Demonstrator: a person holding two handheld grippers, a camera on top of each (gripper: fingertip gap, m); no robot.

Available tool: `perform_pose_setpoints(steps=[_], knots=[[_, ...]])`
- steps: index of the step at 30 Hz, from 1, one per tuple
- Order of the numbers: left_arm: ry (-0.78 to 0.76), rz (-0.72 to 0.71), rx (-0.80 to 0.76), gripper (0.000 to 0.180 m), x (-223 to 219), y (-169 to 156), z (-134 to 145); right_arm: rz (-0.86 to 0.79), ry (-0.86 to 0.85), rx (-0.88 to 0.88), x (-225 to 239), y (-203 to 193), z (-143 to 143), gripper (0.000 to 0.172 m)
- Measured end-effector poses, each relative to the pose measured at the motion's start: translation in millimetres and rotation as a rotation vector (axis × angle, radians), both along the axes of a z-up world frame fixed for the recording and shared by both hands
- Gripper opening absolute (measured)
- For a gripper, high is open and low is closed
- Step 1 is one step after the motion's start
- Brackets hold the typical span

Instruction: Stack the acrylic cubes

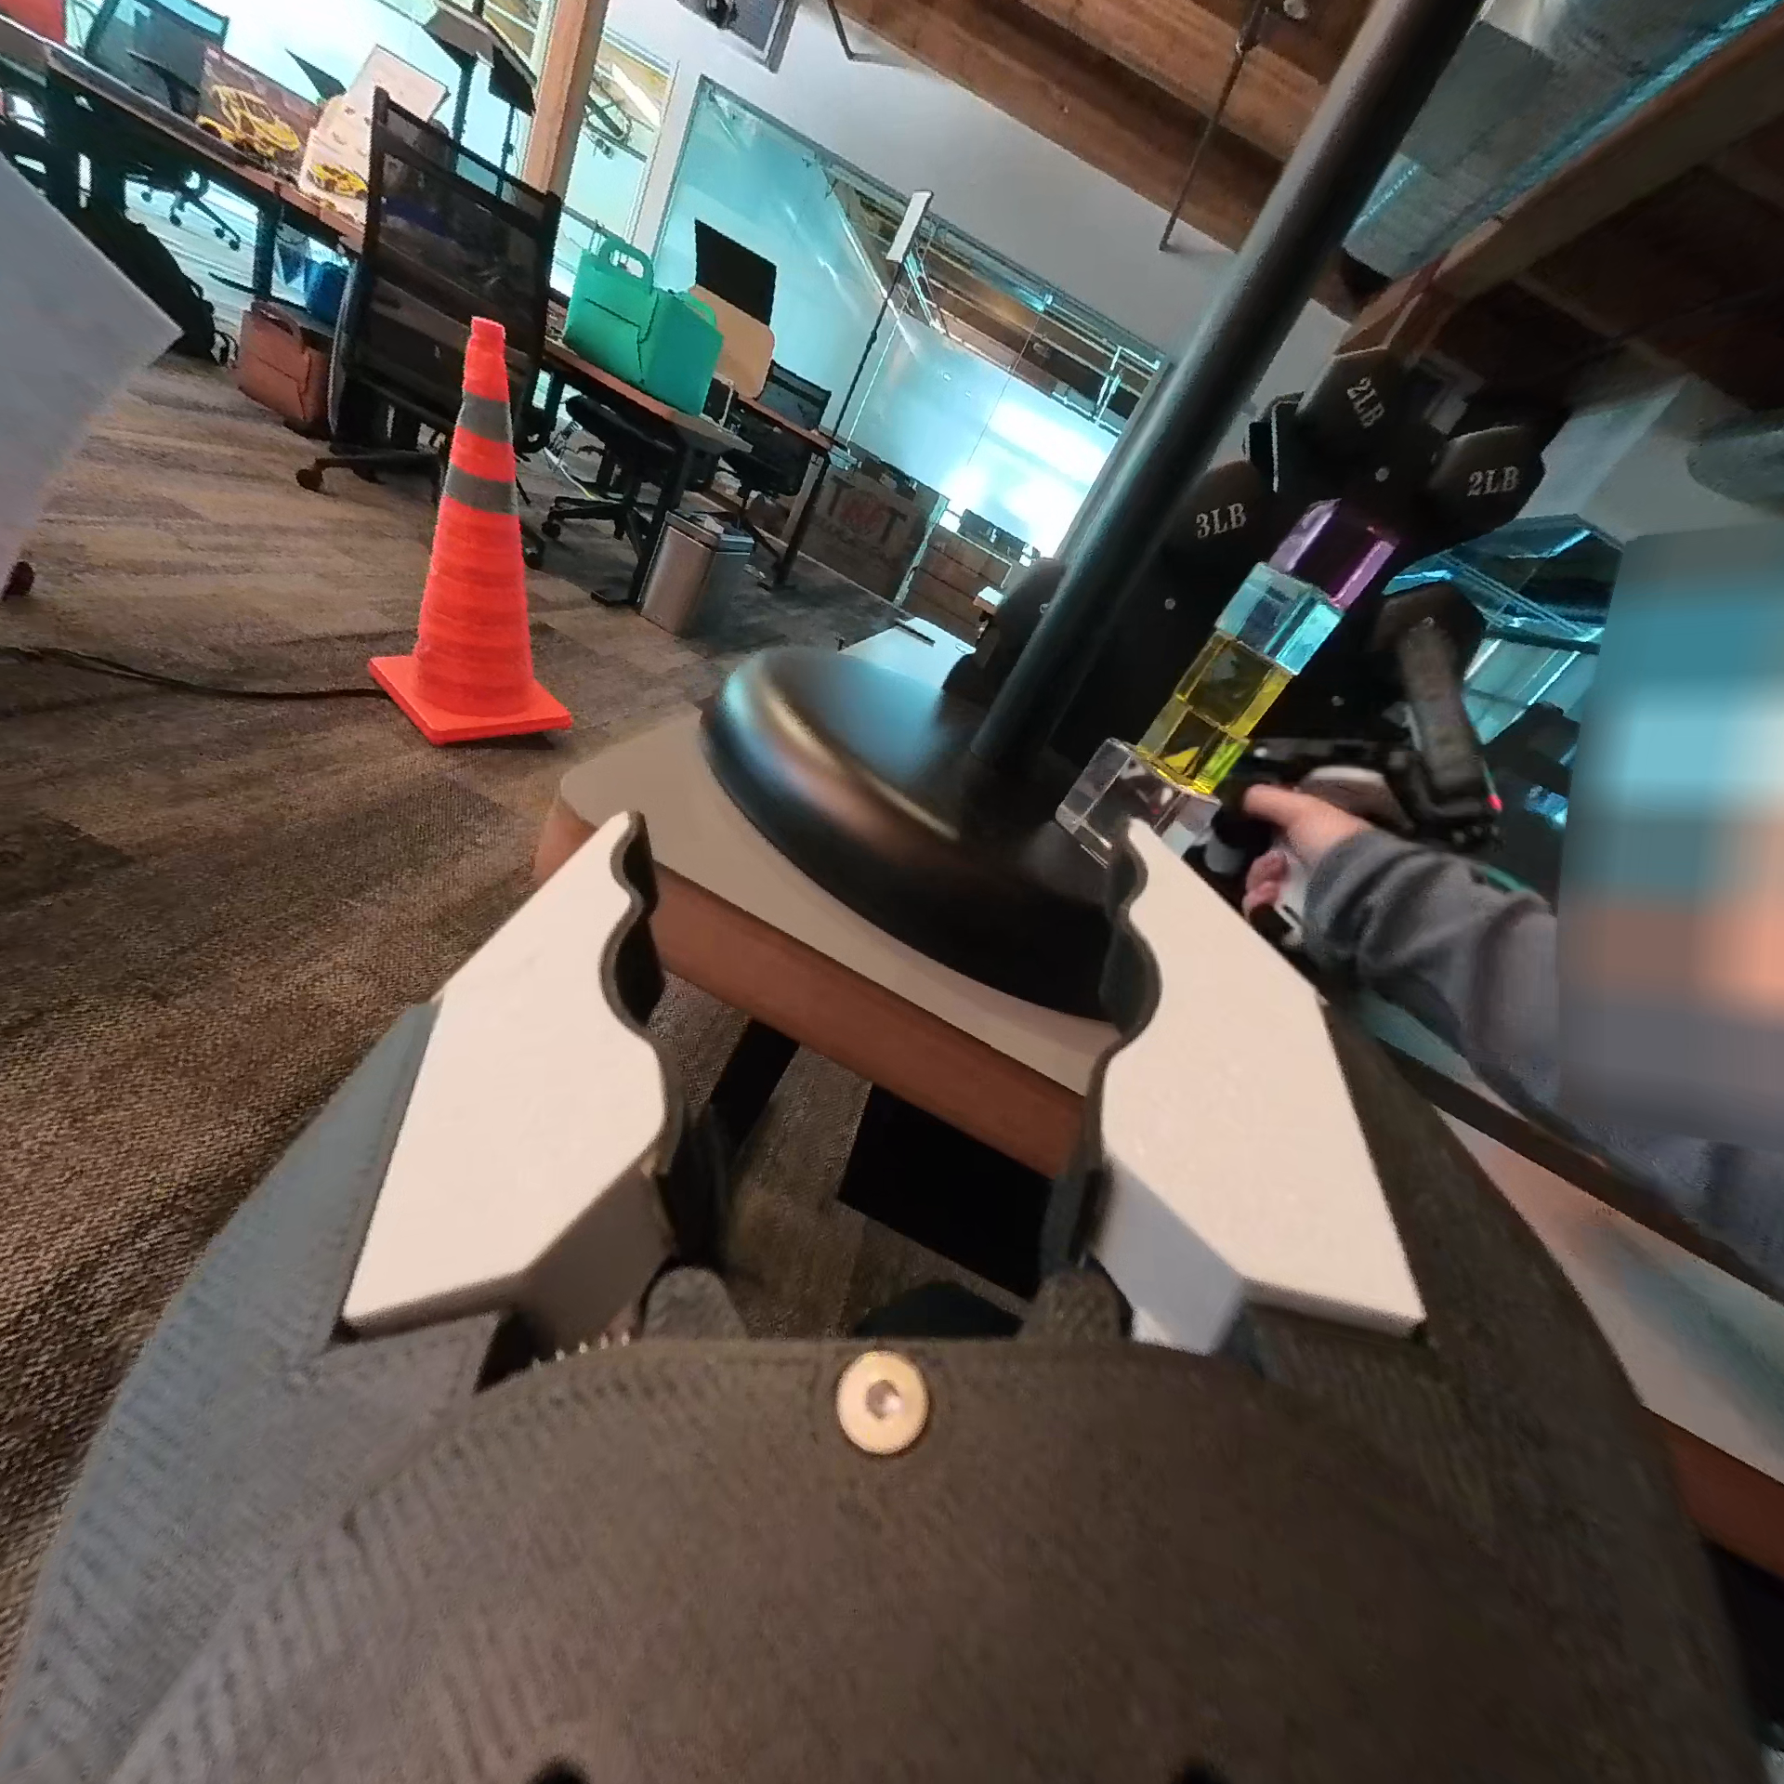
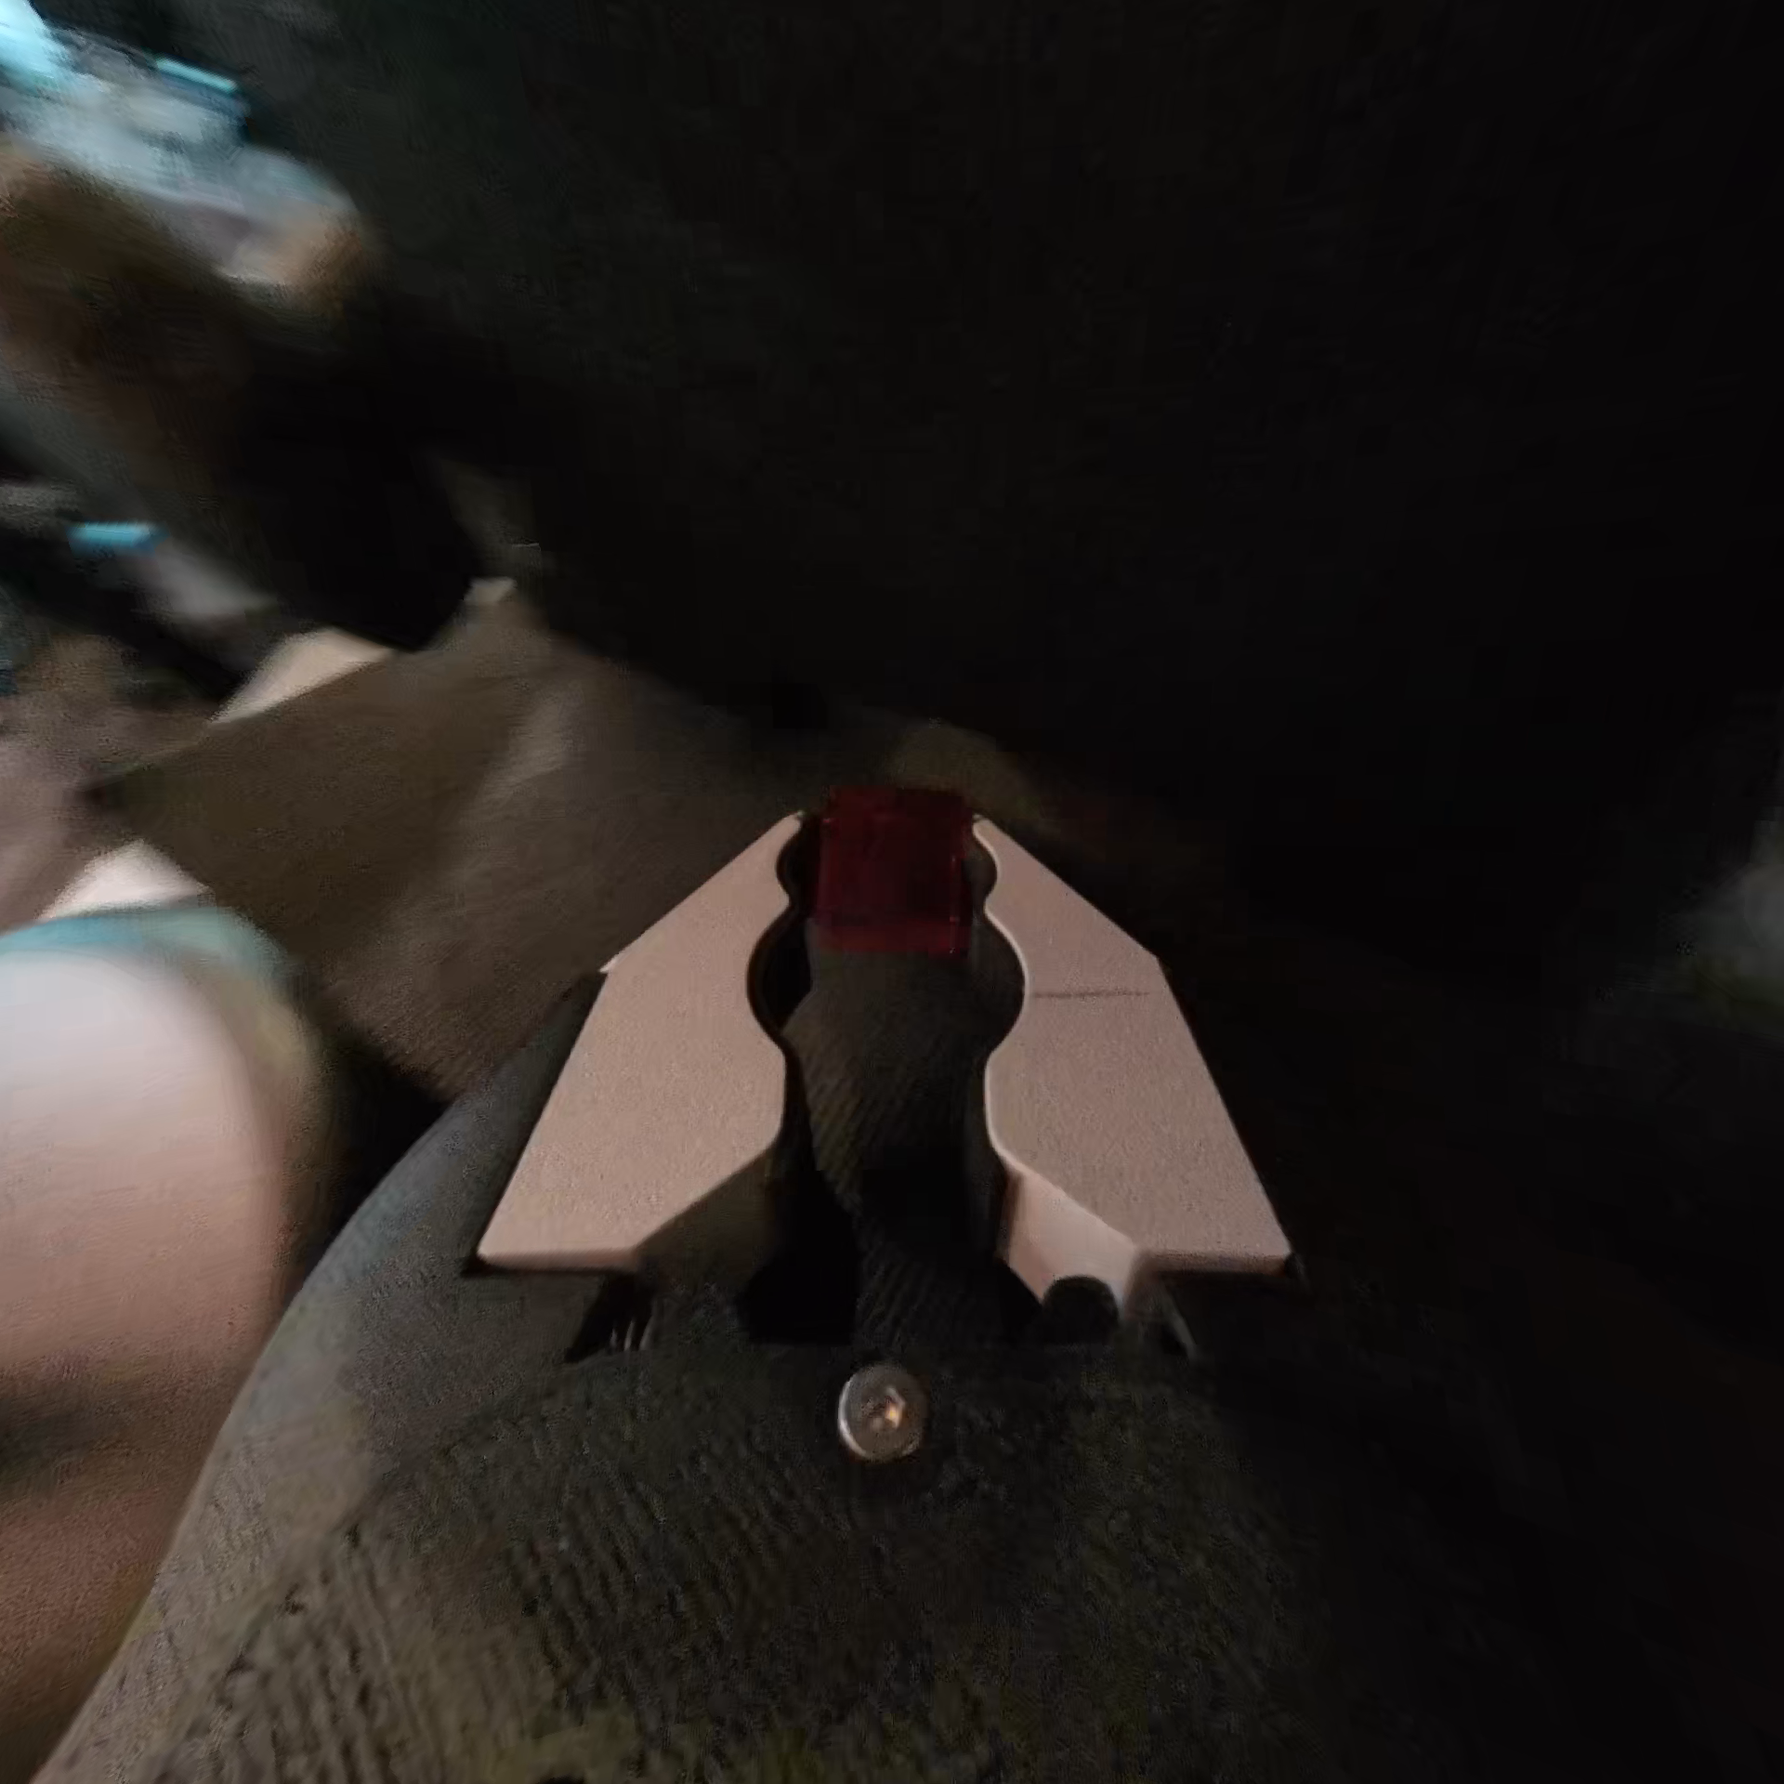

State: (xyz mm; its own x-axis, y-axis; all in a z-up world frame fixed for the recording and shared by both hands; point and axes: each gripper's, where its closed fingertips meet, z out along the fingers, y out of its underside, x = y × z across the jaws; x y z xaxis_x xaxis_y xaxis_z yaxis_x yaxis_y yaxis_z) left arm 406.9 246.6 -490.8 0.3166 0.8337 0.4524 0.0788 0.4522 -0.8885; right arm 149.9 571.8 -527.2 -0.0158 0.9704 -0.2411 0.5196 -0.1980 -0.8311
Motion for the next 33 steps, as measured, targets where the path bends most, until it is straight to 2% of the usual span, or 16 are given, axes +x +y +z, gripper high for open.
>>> perform_pose_setpoints(steps=[2, 5, 11, 13, 16, 18, 20, 22, 25, 33], knots=[[-0.007, -0.010, 0.015, 0.093, -2, 1, -2, 0.175, 0.091, -0.011, 22, -20, 12, 0.027], [-0.011, -0.023, 0.019, 0.093, -3, 5, -4, 0.350, 0.174, 0.158, 54, -31, 21, 0.027], [-0.009, -0.031, 0.004, 0.093, -3, 11, -2, 0.563, 0.268, 0.332, 94, -46, 37, 0.027], [-0.008, -0.026, 0.001, 0.092, -3, 10, -1, 0.664, 0.367, 0.280, 109, -65, 62, 0.026], [-0.009, -0.021, 0.000, 0.092, -3, 9, 0, 0.848, 0.498, 0.172, 135, -101, 117, 0.027], [-0.006, -0.022, -0.003, 0.092, -2, 10, 1, 1.003, 0.524, 0.105, 151, -125, 150, 0.027], [-0.004, -0.018, -0.014, 0.092, -1, 11, 2, 1.187, 0.487, 0.056, 169, -149, 170, 0.027], [0.001, -0.015, -0.016, 0.092, 0, 11, 3, 1.337, 0.411, 0.048, 180, -166, 176, 0.027], [0.005, -0.008, -0.017, 0.092, 1, 8, 5, 1.463, 0.311, 0.036, 188, -183, 181, 0.027], [0.008, 0.000, -0.020, 0.092, 3, 5, 7, 1.493, 0.130, 0.255, 174, -193, 155, 0.027]])
